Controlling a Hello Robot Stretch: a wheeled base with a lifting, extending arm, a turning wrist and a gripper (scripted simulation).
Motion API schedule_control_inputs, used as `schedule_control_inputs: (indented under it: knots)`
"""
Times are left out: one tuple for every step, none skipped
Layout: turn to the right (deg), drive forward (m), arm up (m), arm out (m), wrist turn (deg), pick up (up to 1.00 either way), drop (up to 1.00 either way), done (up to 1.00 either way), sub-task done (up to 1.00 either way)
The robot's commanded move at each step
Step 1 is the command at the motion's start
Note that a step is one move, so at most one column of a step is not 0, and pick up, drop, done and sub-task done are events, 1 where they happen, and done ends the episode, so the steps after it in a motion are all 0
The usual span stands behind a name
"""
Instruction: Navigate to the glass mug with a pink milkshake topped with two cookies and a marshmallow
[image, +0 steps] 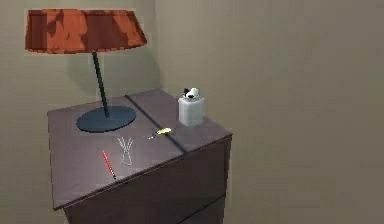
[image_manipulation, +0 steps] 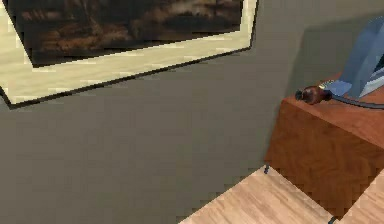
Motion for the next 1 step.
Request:
schedule_control_inputs:
  knots:
    - [0.0,0.00,0.00,0.00,0.0,0.00,0.00,1.00,0.00]
